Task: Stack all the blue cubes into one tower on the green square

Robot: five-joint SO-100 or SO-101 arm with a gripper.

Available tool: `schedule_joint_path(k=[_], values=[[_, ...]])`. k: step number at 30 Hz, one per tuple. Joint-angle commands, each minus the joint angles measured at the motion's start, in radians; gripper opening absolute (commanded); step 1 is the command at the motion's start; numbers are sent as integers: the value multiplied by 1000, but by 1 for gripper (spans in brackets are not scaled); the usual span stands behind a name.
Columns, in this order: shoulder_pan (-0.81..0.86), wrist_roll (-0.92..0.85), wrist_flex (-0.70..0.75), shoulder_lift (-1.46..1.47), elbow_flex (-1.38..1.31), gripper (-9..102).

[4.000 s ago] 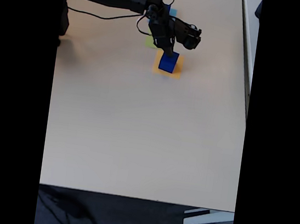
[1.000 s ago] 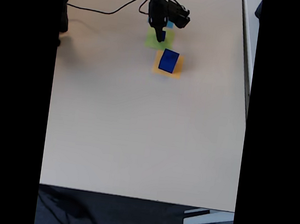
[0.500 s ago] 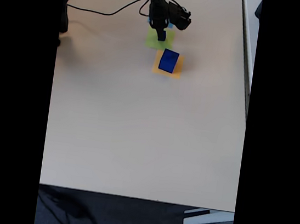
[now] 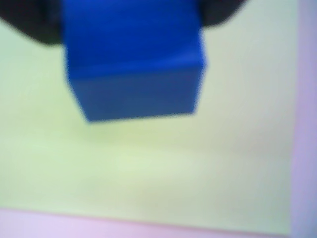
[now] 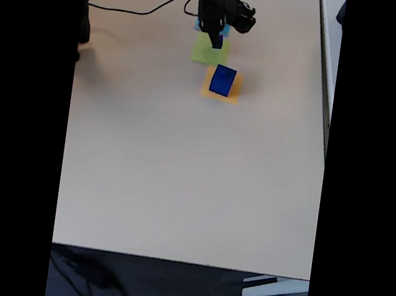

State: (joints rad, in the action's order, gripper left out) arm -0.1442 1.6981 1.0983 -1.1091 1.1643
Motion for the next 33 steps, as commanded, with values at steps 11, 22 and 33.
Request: schedule_joint_path(k=[11,22,33], values=[[-106,184,101,-167,-66,0],[-164,288,175,-75,-193,0],[-192,327,265,100,-423,0]])
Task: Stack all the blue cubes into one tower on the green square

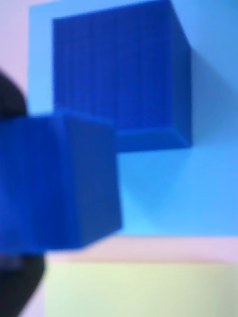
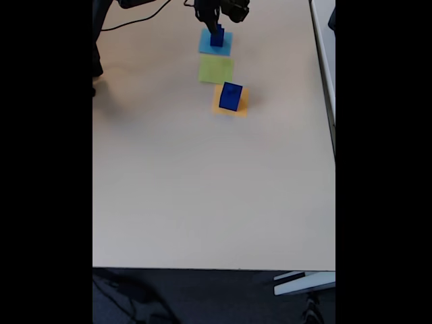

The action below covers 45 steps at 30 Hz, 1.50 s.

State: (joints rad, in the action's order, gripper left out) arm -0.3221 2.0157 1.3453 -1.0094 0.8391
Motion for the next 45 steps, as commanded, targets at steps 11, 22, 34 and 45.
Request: schedule_joint_path(k=[11,22,34,45], values=[[-21,17,140,109,-275,0],[-49,46,166,190,-385,0],[-66,35,161,239,-463,0],[-81,54,158,287,-509,0]])
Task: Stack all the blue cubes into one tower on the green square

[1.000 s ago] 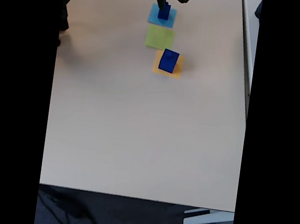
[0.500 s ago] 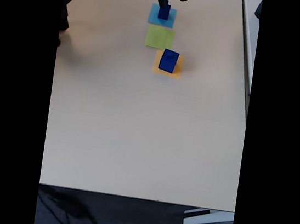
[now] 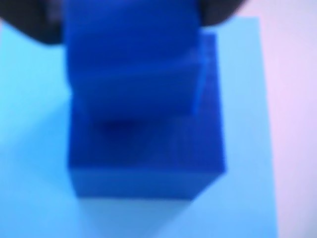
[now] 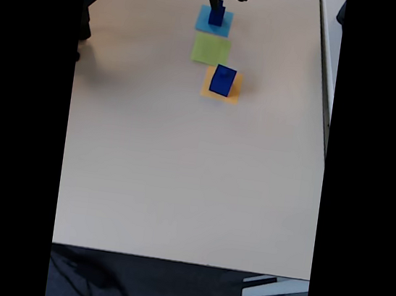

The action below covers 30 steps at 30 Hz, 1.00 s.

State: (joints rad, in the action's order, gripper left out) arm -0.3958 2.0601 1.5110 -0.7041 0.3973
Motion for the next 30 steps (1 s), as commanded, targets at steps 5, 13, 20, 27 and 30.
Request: schedule_joint_path(k=[5,13,20,27,30], values=[[-9,6,-6,-15,-67,0],[-5,-15,-5,-11,-67,0],[-3,-6,-8,-3,-74,0],[5,-11,-11,46,-146,0],[6,-17,-12,49,-149,0]])
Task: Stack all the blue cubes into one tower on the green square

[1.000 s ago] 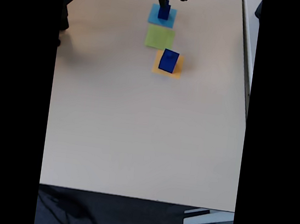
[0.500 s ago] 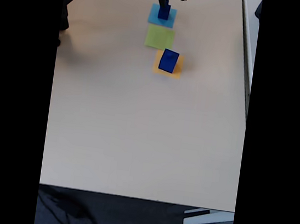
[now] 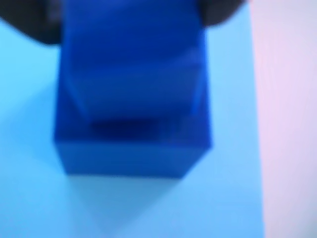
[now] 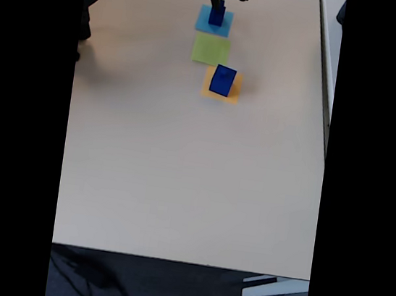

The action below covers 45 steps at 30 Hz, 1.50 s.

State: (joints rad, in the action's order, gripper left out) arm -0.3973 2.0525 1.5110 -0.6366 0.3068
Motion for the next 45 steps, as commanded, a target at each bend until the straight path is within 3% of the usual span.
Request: schedule_joint_path(k=[1,10,26,45], values=[[8,-9,-12,-18,-58,0],[8,-11,-3,-23,-58,0],[2,-17,8,-32,-55,12],[5,-51,12,-71,-29,12]])
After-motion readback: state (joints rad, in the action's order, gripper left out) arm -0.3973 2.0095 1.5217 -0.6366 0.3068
